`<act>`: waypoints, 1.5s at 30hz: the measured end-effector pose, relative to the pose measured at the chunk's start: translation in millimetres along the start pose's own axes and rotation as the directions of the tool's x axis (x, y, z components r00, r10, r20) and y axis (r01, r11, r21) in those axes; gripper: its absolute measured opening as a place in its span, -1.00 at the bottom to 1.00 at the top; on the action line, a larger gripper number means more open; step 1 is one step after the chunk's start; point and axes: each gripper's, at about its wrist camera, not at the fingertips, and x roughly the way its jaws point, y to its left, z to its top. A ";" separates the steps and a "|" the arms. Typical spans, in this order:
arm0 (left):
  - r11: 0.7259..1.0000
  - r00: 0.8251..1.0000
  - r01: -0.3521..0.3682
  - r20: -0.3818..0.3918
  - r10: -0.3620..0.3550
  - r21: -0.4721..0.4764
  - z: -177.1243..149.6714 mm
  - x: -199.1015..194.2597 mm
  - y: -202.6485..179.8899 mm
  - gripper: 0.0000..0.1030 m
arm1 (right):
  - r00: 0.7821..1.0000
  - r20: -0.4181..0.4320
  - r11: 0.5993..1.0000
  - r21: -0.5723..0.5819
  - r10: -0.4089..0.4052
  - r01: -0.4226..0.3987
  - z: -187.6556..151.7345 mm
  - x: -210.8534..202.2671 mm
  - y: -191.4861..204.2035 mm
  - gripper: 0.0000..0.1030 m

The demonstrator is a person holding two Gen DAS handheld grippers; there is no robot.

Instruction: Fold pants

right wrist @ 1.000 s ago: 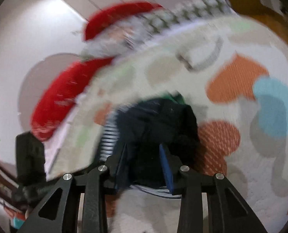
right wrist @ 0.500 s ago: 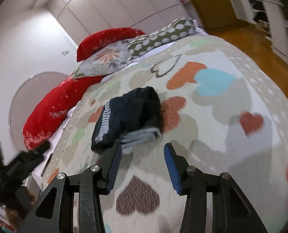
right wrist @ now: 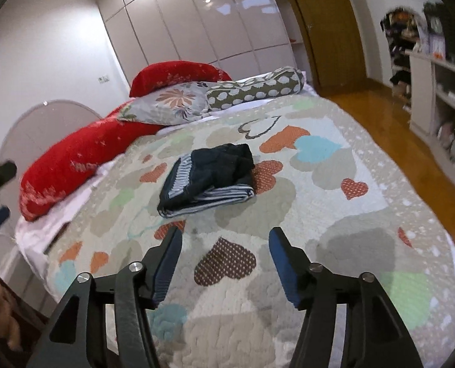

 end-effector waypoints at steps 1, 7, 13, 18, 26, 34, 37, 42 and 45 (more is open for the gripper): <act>1.000 1.000 -0.004 -0.008 0.004 0.000 -2.2 0.3 -2.2 1.00 | 1.000 -0.006 1.000 -0.008 -0.016 0.016 -3.6 0.5 2.9 0.26; 1.000 0.992 0.029 -0.121 -0.027 0.010 -17.1 9.7 -13.4 1.00 | 0.993 -0.109 0.999 0.001 -0.052 0.053 -18.8 17.6 6.4 0.26; 1.000 0.972 0.018 -0.234 -0.015 0.010 -41.0 25.5 -17.9 1.00 | 0.988 -0.116 0.995 -0.002 -0.099 0.100 -29.7 10.2 2.2 0.26; 0.999 0.955 0.004 -0.296 0.010 0.045 -52.7 38.5 -23.7 1.00 | 0.984 -0.132 0.992 0.031 -0.119 0.124 -33.3 12.2 -9.2 0.26; 0.997 0.934 0.002 -0.356 0.026 0.079 -65.4 48.5 -27.5 1.00 | 0.980 -0.153 0.990 0.039 -0.130 0.138 -38.1 16.4 -12.1 0.27; 0.995 0.924 0.006 -0.381 0.032 0.097 -70.8 53.2 -26.8 1.00 | 0.977 -0.165 0.989 0.035 -0.137 0.144 -39.8 20.1 -12.6 0.30; 0.995 0.922 0.008 -0.386 0.032 0.101 -72.1 53.6 -27.4 1.00 | 0.976 -0.172 0.989 0.031 -0.136 0.144 -41.7 21.5 -11.5 0.30; 0.992 0.916 0.023 -0.400 0.028 0.123 -76.7 55.5 -31.1 1.00 | 0.974 -0.179 0.989 0.022 -0.137 0.143 -44.9 22.5 -9.3 0.31; 0.992 0.915 0.027 -0.403 0.027 0.126 -77.4 55.6 -32.4 1.00 | 0.974 -0.181 0.989 0.020 -0.138 0.144 -46.0 22.7 -9.0 0.31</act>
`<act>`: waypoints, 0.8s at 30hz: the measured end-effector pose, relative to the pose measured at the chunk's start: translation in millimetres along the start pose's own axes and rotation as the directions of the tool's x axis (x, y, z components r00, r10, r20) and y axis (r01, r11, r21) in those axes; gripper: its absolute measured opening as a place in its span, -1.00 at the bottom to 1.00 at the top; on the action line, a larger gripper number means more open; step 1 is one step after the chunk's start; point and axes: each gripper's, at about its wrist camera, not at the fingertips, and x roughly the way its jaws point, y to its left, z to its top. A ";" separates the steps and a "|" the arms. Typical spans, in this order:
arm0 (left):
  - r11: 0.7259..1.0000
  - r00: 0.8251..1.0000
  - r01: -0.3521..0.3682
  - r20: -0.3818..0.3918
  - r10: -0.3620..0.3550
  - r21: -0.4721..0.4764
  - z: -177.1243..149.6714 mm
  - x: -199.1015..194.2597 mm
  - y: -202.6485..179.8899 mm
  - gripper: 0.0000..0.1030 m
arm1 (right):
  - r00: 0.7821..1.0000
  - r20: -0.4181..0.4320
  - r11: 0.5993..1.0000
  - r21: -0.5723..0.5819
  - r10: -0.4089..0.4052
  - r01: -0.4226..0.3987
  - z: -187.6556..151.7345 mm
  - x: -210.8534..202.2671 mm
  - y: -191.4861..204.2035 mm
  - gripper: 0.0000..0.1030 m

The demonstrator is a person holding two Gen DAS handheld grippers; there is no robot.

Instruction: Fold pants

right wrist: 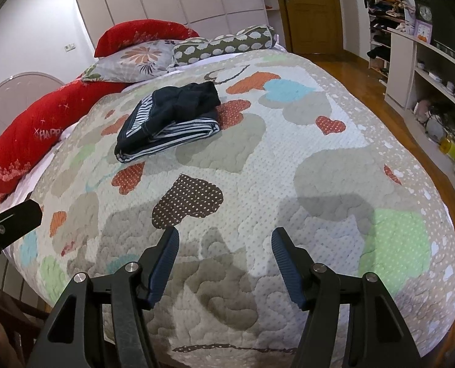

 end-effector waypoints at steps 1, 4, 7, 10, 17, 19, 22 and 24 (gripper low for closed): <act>1.000 1.000 0.000 0.000 0.000 0.001 0.0 -0.2 -0.3 1.00 | 1.000 0.000 1.000 0.001 -0.001 0.001 0.0 0.1 0.2 0.31; 1.000 1.000 -0.002 0.000 0.002 0.001 -0.2 -0.2 -0.7 1.00 | 1.000 -0.004 1.000 0.003 -0.001 0.001 -1.0 1.1 0.0 0.32; 1.000 1.000 0.003 -0.001 -0.003 0.003 -0.7 0.0 -1.4 1.00 | 1.000 -0.011 1.000 0.002 -0.001 0.001 -2.3 3.0 -0.6 0.32; 1.000 1.000 0.011 -0.006 -0.011 0.010 -1.6 0.6 -2.2 1.00 | 1.000 -0.010 1.000 -0.001 -0.001 0.001 -3.2 2.9 0.3 0.32; 1.000 1.000 0.014 -0.010 -0.014 0.010 -2.4 1.3 -2.7 1.00 | 1.000 -0.007 1.000 -0.008 -0.003 0.003 -3.0 3.5 0.7 0.35; 1.000 1.000 0.013 -0.013 -0.013 0.012 -2.8 2.2 -3.1 1.00 | 1.000 -0.012 1.000 -0.008 -0.001 0.001 -2.3 4.0 0.7 0.35; 1.000 1.000 0.017 -0.021 -0.017 0.014 -4.4 3.9 -3.4 1.00 | 1.000 -0.016 1.000 -0.009 -0.003 0.003 -2.9 5.1 0.7 0.36; 1.000 0.999 0.020 -0.027 -0.020 0.015 -5.3 4.7 -3.3 1.00 | 1.000 -0.019 1.000 -0.010 -0.004 0.004 -3.6 5.7 0.7 0.36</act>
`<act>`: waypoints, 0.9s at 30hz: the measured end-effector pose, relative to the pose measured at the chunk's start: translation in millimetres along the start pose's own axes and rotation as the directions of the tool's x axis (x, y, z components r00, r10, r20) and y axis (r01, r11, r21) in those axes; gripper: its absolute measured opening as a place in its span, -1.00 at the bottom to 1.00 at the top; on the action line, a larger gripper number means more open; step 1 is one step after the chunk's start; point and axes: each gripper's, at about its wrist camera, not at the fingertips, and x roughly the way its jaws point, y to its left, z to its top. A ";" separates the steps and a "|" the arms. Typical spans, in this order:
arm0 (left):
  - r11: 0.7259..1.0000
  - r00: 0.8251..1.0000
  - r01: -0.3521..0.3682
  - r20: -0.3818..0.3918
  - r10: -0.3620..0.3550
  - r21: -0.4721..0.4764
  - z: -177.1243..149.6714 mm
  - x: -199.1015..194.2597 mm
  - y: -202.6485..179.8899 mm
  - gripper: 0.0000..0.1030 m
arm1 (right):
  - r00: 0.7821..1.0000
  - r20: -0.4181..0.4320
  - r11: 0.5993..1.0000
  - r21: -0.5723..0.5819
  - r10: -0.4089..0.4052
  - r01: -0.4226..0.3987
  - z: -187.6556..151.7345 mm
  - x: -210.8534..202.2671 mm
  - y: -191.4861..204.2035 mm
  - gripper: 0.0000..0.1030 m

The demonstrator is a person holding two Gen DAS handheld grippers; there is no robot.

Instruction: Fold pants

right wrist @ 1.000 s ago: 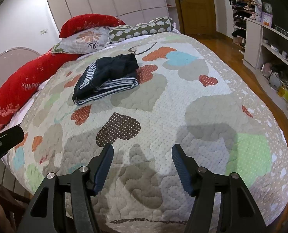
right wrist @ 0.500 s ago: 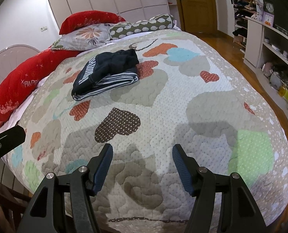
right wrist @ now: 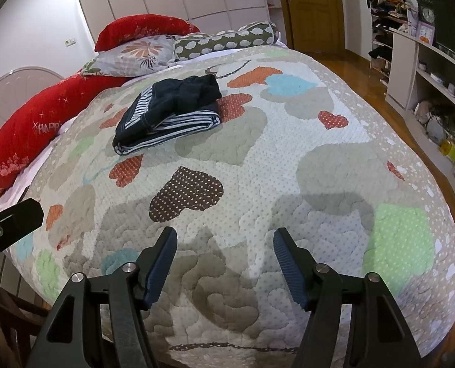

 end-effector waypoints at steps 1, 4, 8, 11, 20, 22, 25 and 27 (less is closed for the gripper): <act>1.000 1.000 0.001 -0.002 -0.001 0.000 0.4 0.6 0.6 1.00 | 1.000 0.000 1.000 -0.001 -0.001 0.001 -0.3 0.1 0.0 0.36; 1.000 1.000 0.003 -0.006 -0.003 0.000 0.8 1.5 1.3 1.00 | 1.000 0.001 1.000 -0.001 -0.001 0.001 -0.3 0.2 -0.3 0.36; 1.000 1.000 0.006 -0.011 -0.006 -0.002 0.2 3.2 1.7 1.00 | 1.000 0.000 1.000 -0.003 0.002 -0.002 -0.9 0.7 0.0 0.37; 1.000 1.000 0.012 -0.028 -0.012 -0.007 -1.4 6.8 2.4 1.00 | 1.000 0.009 1.000 -0.024 0.008 -0.008 -2.3 -0.2 3.6 0.37; 0.999 0.999 0.034 -0.035 -0.035 -0.025 -1.6 7.9 8.2 1.00 | 0.999 0.043 0.999 -0.044 -0.028 0.030 -2.0 -3.6 4.3 0.40; 0.999 0.998 0.038 -0.042 -0.039 -0.028 -2.1 10.1 9.8 1.00 | 0.999 0.036 0.998 -0.045 -0.030 0.032 -2.6 -1.7 4.7 0.40; 0.999 0.998 0.041 -0.043 -0.043 -0.028 -2.5 12.9 12.1 1.00 | 0.999 0.024 0.998 -0.057 -0.032 0.034 -3.8 1.8 7.6 0.40; 0.999 0.998 0.042 -0.046 -0.043 -0.030 -2.4 14.4 12.9 1.00 | 0.999 0.023 0.997 -0.069 -0.036 0.038 -3.9 4.0 10.1 0.40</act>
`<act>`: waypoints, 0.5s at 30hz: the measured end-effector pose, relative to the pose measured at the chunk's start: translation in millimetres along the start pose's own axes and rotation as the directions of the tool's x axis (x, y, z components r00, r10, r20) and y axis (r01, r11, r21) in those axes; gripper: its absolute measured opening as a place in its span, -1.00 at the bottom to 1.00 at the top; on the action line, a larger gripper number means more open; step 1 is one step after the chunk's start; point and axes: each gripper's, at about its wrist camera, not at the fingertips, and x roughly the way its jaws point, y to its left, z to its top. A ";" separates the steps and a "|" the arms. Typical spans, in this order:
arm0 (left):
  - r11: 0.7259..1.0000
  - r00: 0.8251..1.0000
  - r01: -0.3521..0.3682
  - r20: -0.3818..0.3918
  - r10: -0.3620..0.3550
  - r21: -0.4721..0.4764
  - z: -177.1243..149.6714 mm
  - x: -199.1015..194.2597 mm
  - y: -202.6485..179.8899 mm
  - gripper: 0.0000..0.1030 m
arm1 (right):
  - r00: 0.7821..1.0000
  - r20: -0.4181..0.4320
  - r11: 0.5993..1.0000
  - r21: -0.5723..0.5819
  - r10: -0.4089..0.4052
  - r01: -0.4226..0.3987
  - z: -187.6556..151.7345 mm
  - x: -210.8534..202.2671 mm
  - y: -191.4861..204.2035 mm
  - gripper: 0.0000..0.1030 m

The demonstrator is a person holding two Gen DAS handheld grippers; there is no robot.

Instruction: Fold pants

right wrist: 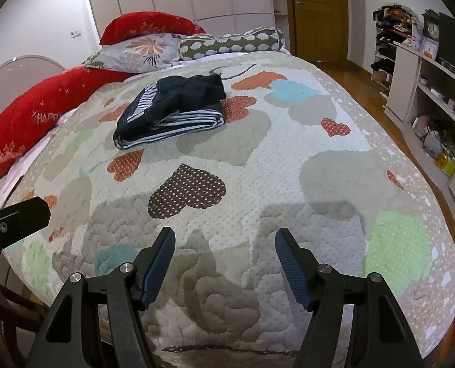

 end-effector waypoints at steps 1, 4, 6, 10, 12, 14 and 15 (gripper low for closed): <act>1.000 1.000 0.002 -0.004 -0.002 -0.003 0.3 1.6 1.0 1.00 | 1.000 -0.001 1.000 -0.005 -0.002 0.002 0.2 1.3 1.1 0.40; 1.000 1.000 0.003 -0.014 -0.003 -0.009 1.2 5.9 3.1 1.00 | 1.000 -0.008 1.000 -0.012 -0.005 0.005 0.7 5.0 2.6 0.40; 1.000 1.000 0.003 -0.019 -0.003 -0.008 1.4 8.6 3.4 1.00 | 1.000 -0.010 1.000 -0.013 -0.010 0.010 0.0 6.1 2.3 0.40; 1.000 1.000 0.008 -0.029 -0.008 -0.002 2.0 12.4 2.4 1.00 | 1.000 -0.015 1.000 -0.012 -0.014 0.014 0.5 8.4 1.6 0.40; 1.000 0.999 0.008 -0.032 -0.008 0.001 2.1 13.6 1.5 1.00 | 1.000 -0.014 1.000 -0.015 -0.014 0.014 0.7 8.7 2.0 0.40; 1.000 0.999 0.016 -0.036 -0.016 -0.002 1.7 14.8 1.4 1.00 | 1.000 -0.013 1.000 -0.018 -0.011 0.011 1.0 9.1 1.8 0.40; 1.000 0.999 0.020 -0.037 -0.020 -0.003 1.4 15.4 1.2 1.00 | 1.000 -0.013 1.000 -0.021 -0.010 0.010 1.1 9.7 2.2 0.40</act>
